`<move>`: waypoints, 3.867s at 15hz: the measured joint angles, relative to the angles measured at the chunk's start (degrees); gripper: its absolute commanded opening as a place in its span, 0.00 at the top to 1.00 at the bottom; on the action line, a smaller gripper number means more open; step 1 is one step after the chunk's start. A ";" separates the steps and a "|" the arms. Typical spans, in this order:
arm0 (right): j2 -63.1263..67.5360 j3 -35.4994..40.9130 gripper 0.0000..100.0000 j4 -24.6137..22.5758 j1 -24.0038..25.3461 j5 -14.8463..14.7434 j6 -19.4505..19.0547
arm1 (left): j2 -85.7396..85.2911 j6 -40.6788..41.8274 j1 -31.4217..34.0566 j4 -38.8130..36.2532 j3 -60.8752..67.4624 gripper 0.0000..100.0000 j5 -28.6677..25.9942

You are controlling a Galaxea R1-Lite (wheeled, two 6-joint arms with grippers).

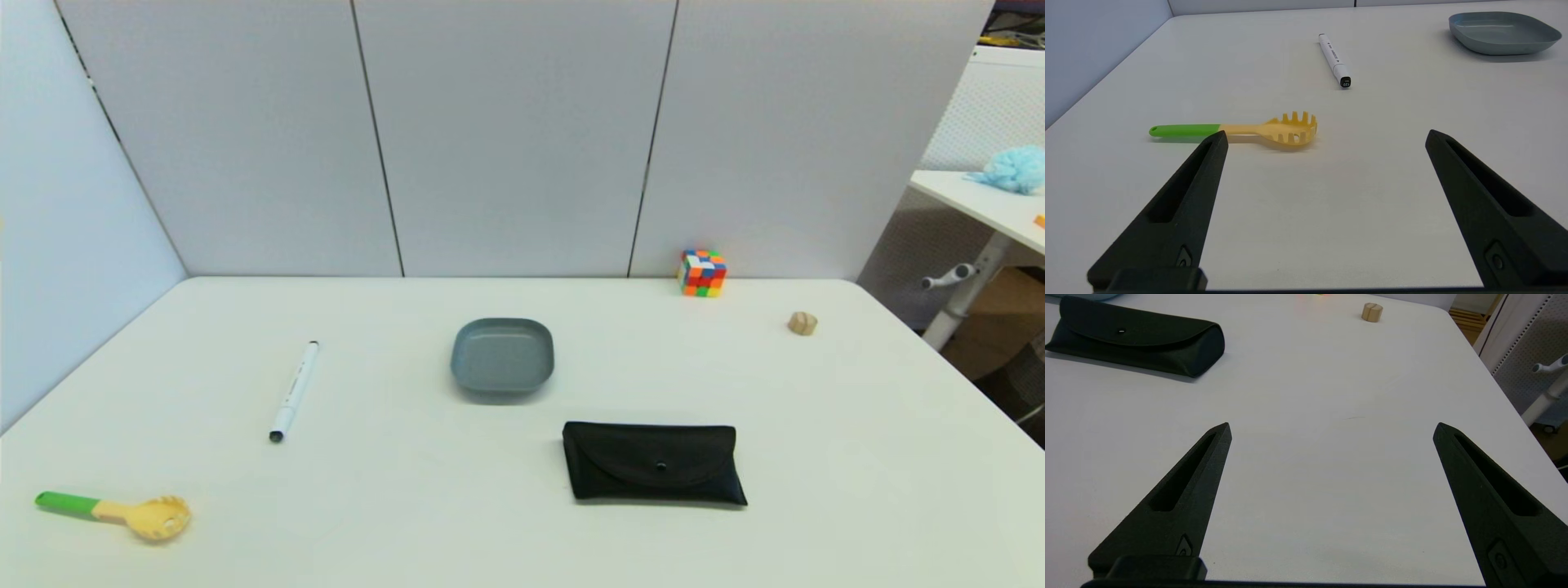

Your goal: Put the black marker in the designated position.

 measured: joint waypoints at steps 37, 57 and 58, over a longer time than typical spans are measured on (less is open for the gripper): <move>0.00 0.00 0.00 -0.04 0.00 0.02 0.00 | 60.64 5.05 -1.45 7.88 -42.89 0.00 -1.21; 0.00 0.00 0.00 -0.02 0.00 0.00 -0.02 | 102.67 4.46 -6.11 8.25 -61.55 0.00 1.66; 0.00 0.00 0.00 -0.02 0.00 0.00 -0.02 | 103.47 3.25 -6.06 8.18 -61.86 0.00 1.68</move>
